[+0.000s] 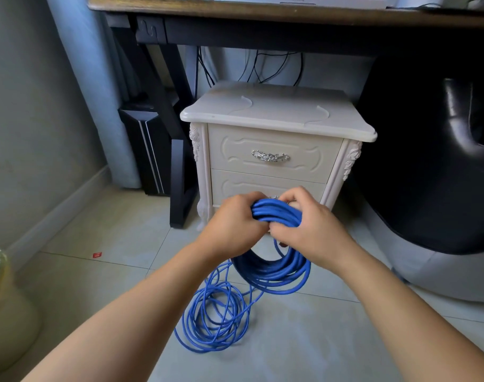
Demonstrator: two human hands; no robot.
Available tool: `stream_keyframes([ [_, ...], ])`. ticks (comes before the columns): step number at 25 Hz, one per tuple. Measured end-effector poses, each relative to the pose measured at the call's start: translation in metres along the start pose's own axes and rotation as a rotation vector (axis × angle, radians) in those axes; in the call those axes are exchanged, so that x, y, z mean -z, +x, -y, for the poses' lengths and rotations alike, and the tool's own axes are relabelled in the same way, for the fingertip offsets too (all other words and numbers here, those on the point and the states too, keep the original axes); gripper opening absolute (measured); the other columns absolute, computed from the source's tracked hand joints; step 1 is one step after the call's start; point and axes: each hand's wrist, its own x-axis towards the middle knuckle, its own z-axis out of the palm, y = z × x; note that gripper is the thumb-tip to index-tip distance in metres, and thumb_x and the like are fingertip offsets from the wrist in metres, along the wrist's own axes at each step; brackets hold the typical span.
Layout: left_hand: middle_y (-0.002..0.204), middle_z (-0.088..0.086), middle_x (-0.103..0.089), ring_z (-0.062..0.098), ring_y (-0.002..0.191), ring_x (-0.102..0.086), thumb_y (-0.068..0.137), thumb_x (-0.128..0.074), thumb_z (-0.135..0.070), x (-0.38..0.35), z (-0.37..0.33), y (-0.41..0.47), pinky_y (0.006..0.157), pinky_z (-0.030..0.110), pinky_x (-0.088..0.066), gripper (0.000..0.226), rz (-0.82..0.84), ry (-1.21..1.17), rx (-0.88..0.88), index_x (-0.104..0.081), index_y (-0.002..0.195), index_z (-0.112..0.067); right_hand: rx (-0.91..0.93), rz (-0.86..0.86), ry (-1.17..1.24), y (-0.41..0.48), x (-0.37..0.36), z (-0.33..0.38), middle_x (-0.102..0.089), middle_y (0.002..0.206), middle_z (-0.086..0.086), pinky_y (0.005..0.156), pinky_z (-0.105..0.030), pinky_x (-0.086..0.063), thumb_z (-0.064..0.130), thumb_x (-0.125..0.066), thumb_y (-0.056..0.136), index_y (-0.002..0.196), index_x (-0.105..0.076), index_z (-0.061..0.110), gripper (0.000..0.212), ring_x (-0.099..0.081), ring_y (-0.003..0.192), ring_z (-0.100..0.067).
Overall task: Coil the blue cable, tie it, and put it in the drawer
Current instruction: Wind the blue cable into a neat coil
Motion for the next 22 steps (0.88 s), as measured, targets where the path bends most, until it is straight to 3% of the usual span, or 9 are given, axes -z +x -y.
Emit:
stream_keyframes([
  [2, 0.063, -0.005, -0.06, 0.009, 0.051, -0.055, 0.086, -0.064, -0.009, 0.0, -0.003, 0.004, 0.058, 0.036, -0.059, 0.012, -0.038, -0.213, 0.113, -0.068, 0.094, -0.017, -0.034, 0.018, 0.309, 0.001, 0.009, 0.002, -0.072, 0.08, -0.003, 0.062, -0.031, -0.052, 0.063, -0.067, 0.075, 0.094, -0.057, 0.028, 0.041, -0.07, 0.068, -0.017],
  [4, 0.05, -0.012, -0.049, 0.006, 0.044, -0.045, 0.09, -0.064, -0.01, 0.0, -0.005, 0.005, 0.053, 0.031, -0.055, 0.01, -0.074, -0.395, 0.194, -0.067, 0.088, -0.019, -0.116, 0.049, 0.496, 0.001, 0.015, 0.001, -0.073, 0.082, -0.015, 0.068, -0.033, -0.055, 0.072, -0.052, 0.073, 0.087, -0.066, 0.02, 0.056, -0.072, 0.074, -0.024],
  [8, 0.055, -0.004, -0.039, 0.013, 0.049, -0.037, 0.09, -0.064, -0.007, -0.002, -0.004, 0.009, 0.051, 0.028, -0.049, 0.012, -0.132, -0.63, 0.335, -0.062, 0.081, -0.016, -0.273, 0.105, 0.506, 0.002, 0.012, -0.009, -0.074, 0.088, -0.02, 0.088, -0.038, -0.055, 0.087, -0.038, 0.064, 0.085, -0.075, 0.011, 0.087, -0.072, 0.089, -0.031],
  [10, 0.057, -0.003, -0.038, 0.012, 0.047, -0.037, 0.09, -0.063, -0.007, -0.005, -0.004, 0.01, 0.051, 0.028, -0.049, 0.009, -0.13, -0.689, 0.381, -0.06, 0.085, -0.014, -0.263, 0.103, 0.491, 0.005, 0.013, -0.01, -0.075, 0.081, -0.013, 0.08, -0.031, -0.055, 0.085, -0.032, 0.071, 0.089, -0.075, 0.013, 0.086, -0.073, 0.081, -0.023],
  [13, 0.058, -0.002, -0.036, 0.012, 0.047, -0.035, 0.091, -0.062, -0.007, -0.003, -0.004, 0.013, 0.05, 0.028, -0.048, 0.01, -0.115, -0.836, 0.436, -0.056, 0.086, -0.012, -0.238, 0.134, 0.708, 0.006, 0.014, -0.008, -0.068, 0.073, -0.007, 0.05, -0.016, -0.048, 0.067, -0.028, 0.092, 0.098, -0.071, 0.014, 0.069, -0.064, 0.055, -0.009],
  [15, 0.059, -0.001, -0.035, 0.013, 0.047, -0.034, 0.091, -0.062, -0.006, 0.001, -0.003, 0.014, 0.05, 0.028, -0.048, 0.009, -0.109, -0.86, 0.461, -0.055, 0.088, -0.012, -0.225, 0.152, 0.771, 0.007, 0.015, -0.008, -0.064, 0.069, -0.005, 0.046, -0.021, -0.048, 0.064, -0.031, 0.092, 0.09, -0.068, 0.016, 0.06, -0.062, 0.054, -0.012],
  [18, 0.059, -0.001, -0.035, 0.013, 0.047, -0.033, 0.091, -0.062, -0.006, 0.004, 0.001, 0.016, 0.056, 0.031, -0.047, 0.011, -0.141, -0.811, 0.465, -0.055, 0.086, -0.013, -0.234, 0.124, 0.758, 0.012, 0.016, -0.012, -0.057, 0.07, -0.007, 0.045, -0.023, -0.045, 0.073, -0.045, 0.075, 0.09, -0.063, 0.014, 0.063, -0.055, 0.057, -0.019],
  [22, 0.061, 0.001, -0.037, 0.018, 0.053, -0.035, 0.089, -0.062, -0.008, 0.002, 0.003, 0.016, 0.056, 0.033, -0.042, 0.01, -0.329, -0.723, 0.409, -0.059, 0.081, -0.014, -0.209, 0.16, 0.904, 0.009, 0.004, -0.012, -0.067, 0.091, -0.012, 0.077, -0.036, -0.042, 0.075, -0.069, 0.063, 0.114, -0.062, 0.011, 0.083, -0.06, 0.082, -0.022],
])
